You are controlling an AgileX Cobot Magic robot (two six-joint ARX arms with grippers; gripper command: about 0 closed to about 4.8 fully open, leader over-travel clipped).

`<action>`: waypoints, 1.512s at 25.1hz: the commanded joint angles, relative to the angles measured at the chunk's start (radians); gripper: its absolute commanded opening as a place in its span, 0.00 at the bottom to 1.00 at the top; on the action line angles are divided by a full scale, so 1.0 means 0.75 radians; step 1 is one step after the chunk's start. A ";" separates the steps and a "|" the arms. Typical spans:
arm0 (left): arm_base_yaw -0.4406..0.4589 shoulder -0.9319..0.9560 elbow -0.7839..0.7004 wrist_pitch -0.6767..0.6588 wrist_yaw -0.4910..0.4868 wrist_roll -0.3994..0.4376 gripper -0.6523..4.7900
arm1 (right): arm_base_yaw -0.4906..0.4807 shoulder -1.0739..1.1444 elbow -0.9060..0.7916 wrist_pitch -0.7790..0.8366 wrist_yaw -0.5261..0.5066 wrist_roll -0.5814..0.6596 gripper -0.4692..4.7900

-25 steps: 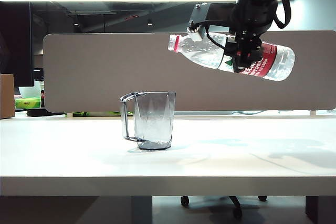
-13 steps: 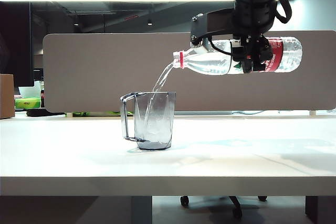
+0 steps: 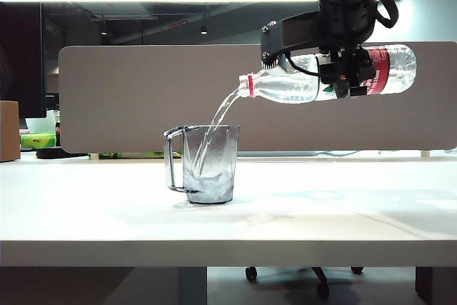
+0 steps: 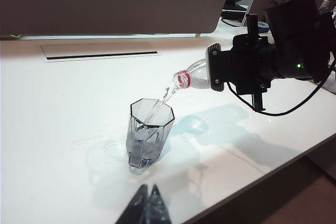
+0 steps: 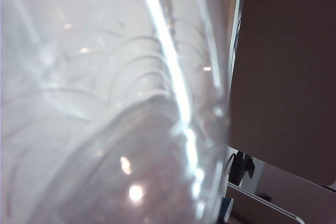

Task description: Pick up the mineral water bottle on the table and pour water into the mug until it's half full.

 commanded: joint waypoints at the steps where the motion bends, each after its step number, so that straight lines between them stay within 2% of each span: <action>1: -0.001 -0.001 0.005 0.016 0.006 0.001 0.11 | 0.018 -0.014 0.014 0.046 0.048 -0.011 0.47; 10: -0.001 -0.001 0.005 0.016 0.006 0.001 0.11 | 0.044 -0.014 0.014 0.048 0.080 -0.040 0.47; 14: -0.001 -0.002 0.005 0.016 0.006 0.001 0.11 | 0.045 -0.013 0.013 0.051 0.042 0.006 0.47; 18: -0.001 -0.002 0.005 0.016 0.006 0.001 0.11 | 0.045 -0.008 0.012 0.048 -0.065 0.152 0.47; 20: -0.001 -0.002 0.005 0.016 0.006 0.001 0.11 | 0.042 0.007 0.011 0.044 -0.120 0.282 0.47; 22: -0.001 -0.002 0.005 0.016 0.006 0.001 0.11 | 0.036 0.038 0.011 0.037 -0.192 0.475 0.47; 23: -0.001 -0.002 0.005 0.016 0.006 0.001 0.11 | 0.022 0.061 0.007 0.042 -0.298 0.642 0.47; 24: -0.001 -0.002 0.005 0.016 0.006 0.001 0.11 | 0.015 0.074 -0.005 0.072 -0.355 0.735 0.47; 25: -0.001 -0.002 0.005 0.016 0.006 0.001 0.11 | 0.004 0.095 -0.045 0.186 -0.435 0.878 0.47; 26: -0.001 -0.002 0.005 0.016 0.006 0.001 0.11 | -0.004 0.101 -0.074 0.258 -0.466 0.924 0.47; 28: -0.001 -0.003 0.005 0.016 0.005 0.001 0.11 | -0.022 0.105 -0.208 0.579 -0.579 1.062 0.47; 30: -0.001 -0.003 0.005 0.016 0.006 0.001 0.11 | -0.053 0.111 -0.354 0.940 -0.704 1.270 0.47; 33: -0.001 -0.003 0.005 0.016 0.005 0.001 0.11 | -0.110 0.164 -0.533 1.400 -0.758 1.581 0.46; 36: -0.001 -0.004 0.006 0.016 0.006 0.001 0.11 | -0.133 0.277 -0.588 1.586 -0.834 1.659 0.47; 37: -0.001 -0.004 0.005 0.016 0.005 0.001 0.11 | -0.133 0.338 -0.588 1.628 -0.874 1.683 0.51; 38: -0.001 -0.003 0.005 0.016 0.005 0.001 0.11 | -0.132 0.379 -0.588 1.669 -0.893 1.711 0.60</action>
